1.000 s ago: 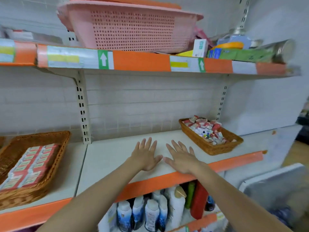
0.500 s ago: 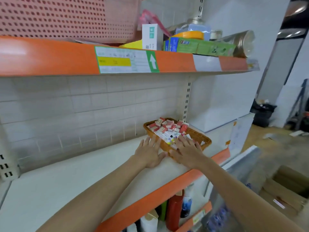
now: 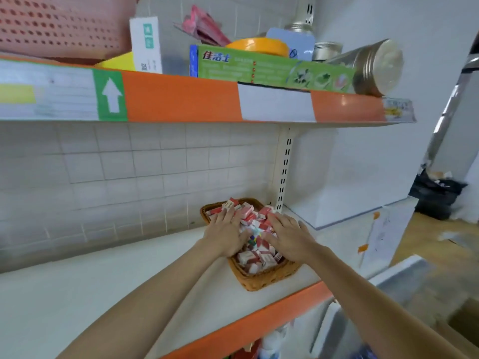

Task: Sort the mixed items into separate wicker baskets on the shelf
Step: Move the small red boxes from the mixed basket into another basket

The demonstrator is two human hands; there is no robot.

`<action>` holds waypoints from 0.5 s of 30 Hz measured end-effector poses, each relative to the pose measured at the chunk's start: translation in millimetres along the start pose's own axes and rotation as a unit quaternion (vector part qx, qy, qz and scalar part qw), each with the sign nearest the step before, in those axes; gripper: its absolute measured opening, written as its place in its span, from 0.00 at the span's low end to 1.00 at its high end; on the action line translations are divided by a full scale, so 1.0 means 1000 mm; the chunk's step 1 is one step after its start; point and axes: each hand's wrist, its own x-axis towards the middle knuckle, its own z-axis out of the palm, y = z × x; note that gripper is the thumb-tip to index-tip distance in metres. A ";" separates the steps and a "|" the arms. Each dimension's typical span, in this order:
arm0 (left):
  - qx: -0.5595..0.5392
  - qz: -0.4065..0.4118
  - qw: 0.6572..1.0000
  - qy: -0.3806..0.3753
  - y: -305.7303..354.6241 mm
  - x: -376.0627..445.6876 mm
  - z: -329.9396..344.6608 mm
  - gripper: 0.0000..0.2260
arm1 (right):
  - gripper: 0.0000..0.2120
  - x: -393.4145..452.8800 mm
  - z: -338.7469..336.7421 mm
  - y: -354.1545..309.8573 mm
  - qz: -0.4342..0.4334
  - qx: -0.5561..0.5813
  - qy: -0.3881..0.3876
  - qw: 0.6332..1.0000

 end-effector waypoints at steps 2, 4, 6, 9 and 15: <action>-0.007 -0.012 1.000 0.025 0.002 0.010 0.005 0.29 | 0.30 0.012 0.001 0.005 -0.023 0.006 0.010 1.000; -0.010 -0.025 0.998 0.054 0.003 0.018 0.006 0.27 | 0.29 0.023 0.001 0.006 -0.050 0.022 0.024 0.998; -0.010 -0.036 0.997 0.067 0.002 0.026 0.002 0.24 | 0.27 0.034 0.000 0.004 -0.074 0.030 0.036 0.996; 0.005 -0.033 0.997 0.074 0.000 0.038 -0.004 0.19 | 0.24 0.050 0.000 0.000 -0.094 0.041 0.055 0.993; -0.036 -0.024 0.996 0.074 -0.001 0.058 -0.007 0.16 | 0.18 0.084 0.006 0.001 -0.019 0.088 0.067 0.994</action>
